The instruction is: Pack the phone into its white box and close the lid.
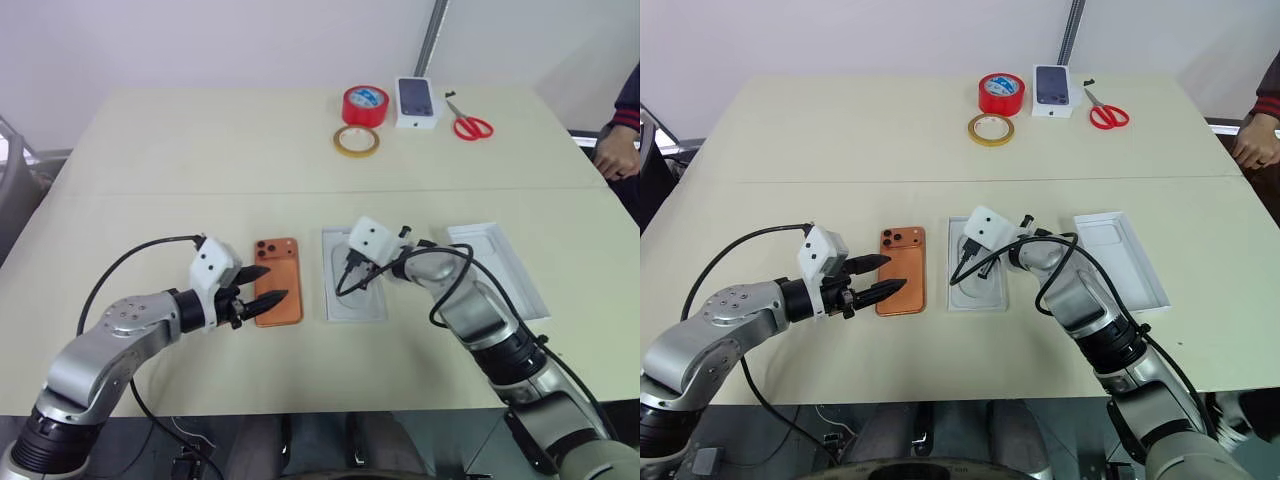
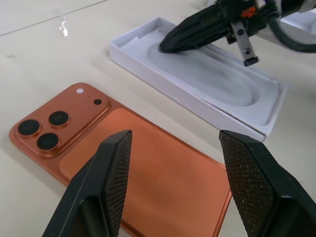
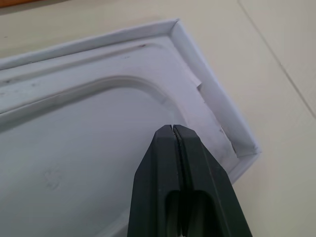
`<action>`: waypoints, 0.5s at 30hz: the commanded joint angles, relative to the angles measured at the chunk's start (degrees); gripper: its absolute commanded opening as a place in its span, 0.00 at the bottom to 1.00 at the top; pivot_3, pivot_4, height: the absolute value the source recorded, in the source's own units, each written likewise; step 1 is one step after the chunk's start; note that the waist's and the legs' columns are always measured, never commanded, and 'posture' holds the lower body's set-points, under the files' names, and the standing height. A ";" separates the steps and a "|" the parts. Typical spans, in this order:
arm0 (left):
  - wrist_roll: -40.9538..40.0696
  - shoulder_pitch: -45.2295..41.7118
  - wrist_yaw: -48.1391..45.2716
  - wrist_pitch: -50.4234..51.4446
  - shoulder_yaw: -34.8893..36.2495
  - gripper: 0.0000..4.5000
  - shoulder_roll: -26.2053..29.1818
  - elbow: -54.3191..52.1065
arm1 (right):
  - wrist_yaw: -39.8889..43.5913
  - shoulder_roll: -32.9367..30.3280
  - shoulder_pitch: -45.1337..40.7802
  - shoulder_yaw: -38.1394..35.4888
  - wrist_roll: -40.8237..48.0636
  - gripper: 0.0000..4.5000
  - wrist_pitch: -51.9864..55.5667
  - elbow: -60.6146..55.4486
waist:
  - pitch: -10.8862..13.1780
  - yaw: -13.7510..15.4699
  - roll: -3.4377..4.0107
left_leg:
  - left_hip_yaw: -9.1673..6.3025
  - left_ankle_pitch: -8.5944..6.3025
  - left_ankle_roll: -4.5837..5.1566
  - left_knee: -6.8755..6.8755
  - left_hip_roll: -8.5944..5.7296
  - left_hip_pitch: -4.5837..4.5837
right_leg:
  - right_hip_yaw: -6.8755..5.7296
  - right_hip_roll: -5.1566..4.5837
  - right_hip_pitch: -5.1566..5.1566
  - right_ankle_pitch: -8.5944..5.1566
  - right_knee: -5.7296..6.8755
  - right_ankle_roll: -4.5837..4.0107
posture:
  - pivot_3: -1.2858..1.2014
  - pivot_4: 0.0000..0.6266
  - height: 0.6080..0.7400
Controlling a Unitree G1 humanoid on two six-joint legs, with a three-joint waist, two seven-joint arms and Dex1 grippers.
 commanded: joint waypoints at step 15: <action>-5.52 0.14 6.79 9.90 12.45 0.78 -2.45 0.55 | 7.99 -0.39 -1.59 -1.50 5.79 0.00 -1.06 -12.11 | 0.00 -0.02 0.00 | -0.03 0.02 0.01 0.07 0.02 0.02 | -0.01 0.04 -0.01 0.00 0.17 0.00 | 0.52 0.24 0.89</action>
